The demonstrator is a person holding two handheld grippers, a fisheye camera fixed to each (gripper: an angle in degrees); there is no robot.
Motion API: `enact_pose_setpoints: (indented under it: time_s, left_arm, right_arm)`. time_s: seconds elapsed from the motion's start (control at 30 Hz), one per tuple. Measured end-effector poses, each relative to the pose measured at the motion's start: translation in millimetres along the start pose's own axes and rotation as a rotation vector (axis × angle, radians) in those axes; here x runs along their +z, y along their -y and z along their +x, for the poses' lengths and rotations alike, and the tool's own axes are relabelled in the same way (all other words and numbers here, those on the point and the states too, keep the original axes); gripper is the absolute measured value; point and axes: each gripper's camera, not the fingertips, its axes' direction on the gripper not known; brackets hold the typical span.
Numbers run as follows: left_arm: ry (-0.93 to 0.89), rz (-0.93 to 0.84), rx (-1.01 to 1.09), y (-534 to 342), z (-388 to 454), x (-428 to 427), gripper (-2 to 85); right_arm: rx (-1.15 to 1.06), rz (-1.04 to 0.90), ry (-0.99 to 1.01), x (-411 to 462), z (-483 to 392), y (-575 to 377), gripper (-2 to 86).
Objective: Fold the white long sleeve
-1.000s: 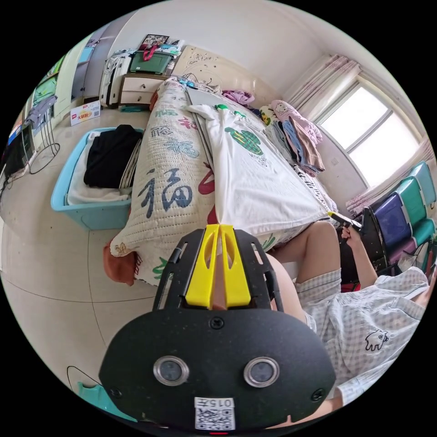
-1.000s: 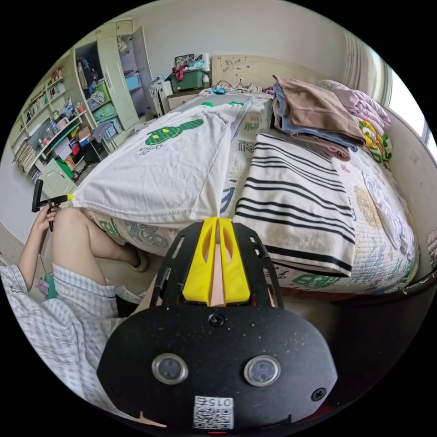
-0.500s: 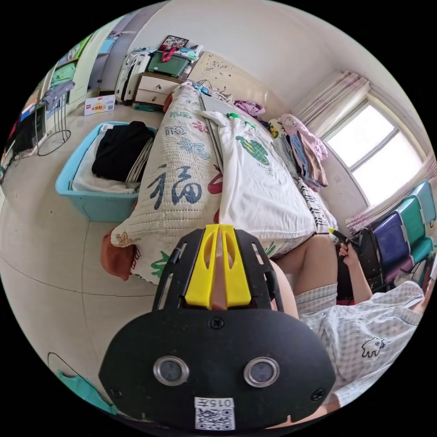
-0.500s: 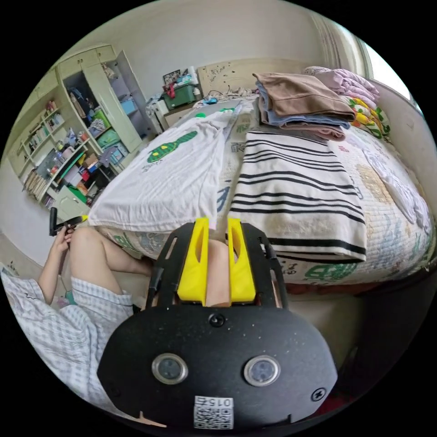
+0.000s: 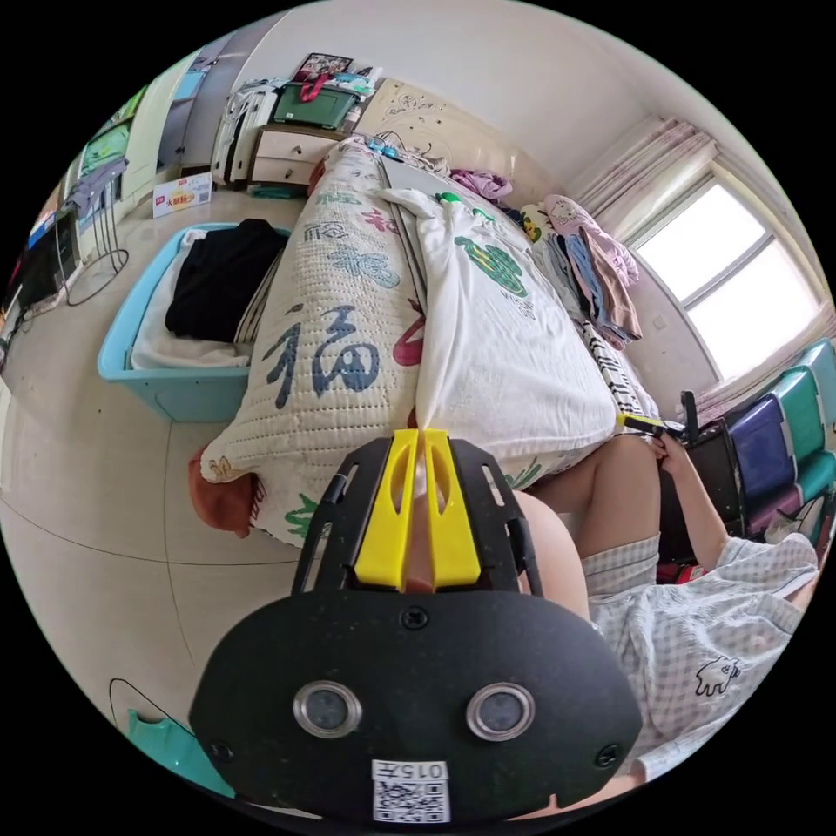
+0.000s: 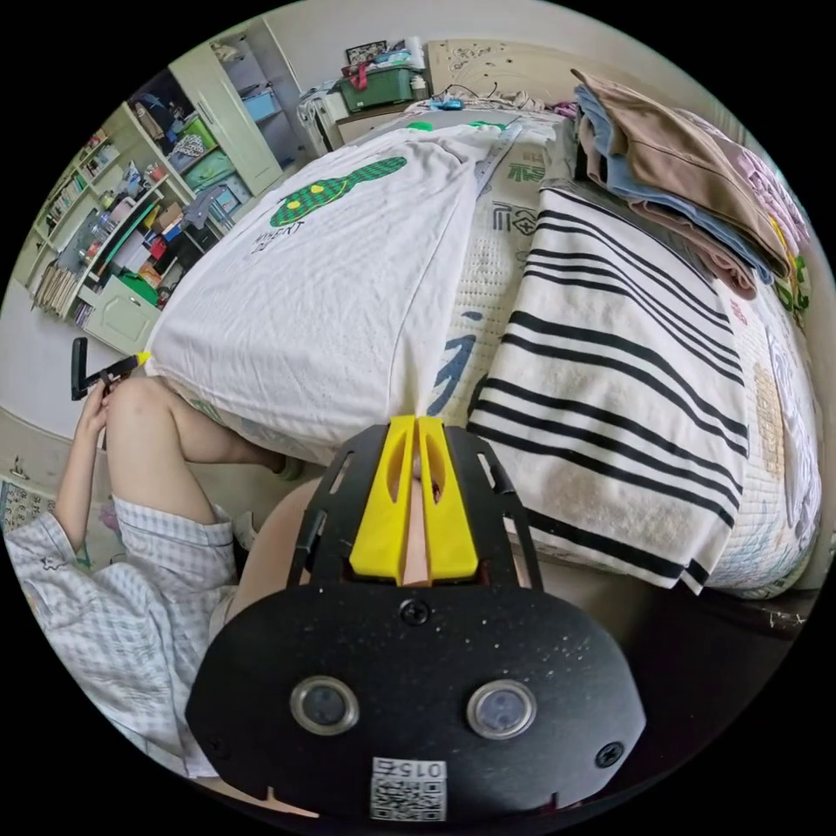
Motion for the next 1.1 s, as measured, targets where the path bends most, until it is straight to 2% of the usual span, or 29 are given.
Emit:
enact_pose_setpoints:
  time_s: [0.17, 0.3, 0.37, 0.47, 0.53, 0.63, 0.7, 0.73, 0.8, 0.9, 0.97, 1.1]
  left_arm:
    - [0.049, -0.029, 0.035, -8, 0, 14, 0.3]
    - [0.093, -0.068, 0.033, -4, -11, 18, 1.6]
    - [0.126, -0.011, 0.029, -2, -19, 3, 2.4]
    - [0.165, 0.106, 0.058, 32, -24, -21, 3.8]
    - [0.174, 0.167, 0.120, 78, -18, -16, 5.2]
    - [0.133, 0.230, 0.203, 200, -5, 34, 7.8]
    - [0.083, 0.300, 0.270, 319, 11, 101, 8.3]
    - [0.067, 0.301, 0.266, 350, 12, 121, 8.3]
    - [-0.016, 0.252, 0.177, 459, 4, 207, 9.5]
    - [-0.169, 0.171, 0.039, 532, -7, 304, 12.4]
    - [-0.184, 0.152, 0.004, 548, -8, 344, 13.0]
    - [-0.108, 0.069, -0.031, 576, -16, 397, 14.2]
  right_arm:
    - [0.023, 0.040, 0.017, 8, 16, -16, 0.1]
    - [0.038, 0.040, 0.079, 2, 41, -16, 3.9]
    - [0.017, 0.103, 0.109, -20, 54, -19, 4.4]
    - [-0.026, 0.254, 0.030, -60, 75, 0, 4.6]
    - [-0.038, 0.342, -0.012, -73, 89, 40, 4.9]
    - [-0.086, 0.470, -0.018, -67, 111, 159, 5.5]
    - [-0.115, 0.513, 0.014, -37, 131, 292, 6.1]
    - [-0.129, 0.518, 0.016, -26, 135, 326, 6.3]
    - [-0.086, 0.478, 0.008, 29, 154, 443, 8.0]
    - [0.022, 0.451, 0.137, 90, 176, 514, 9.3]
    - [0.014, 0.447, 0.164, 117, 183, 530, 10.0]
    - [0.084, 0.375, 0.068, 156, 219, 567, 12.2]
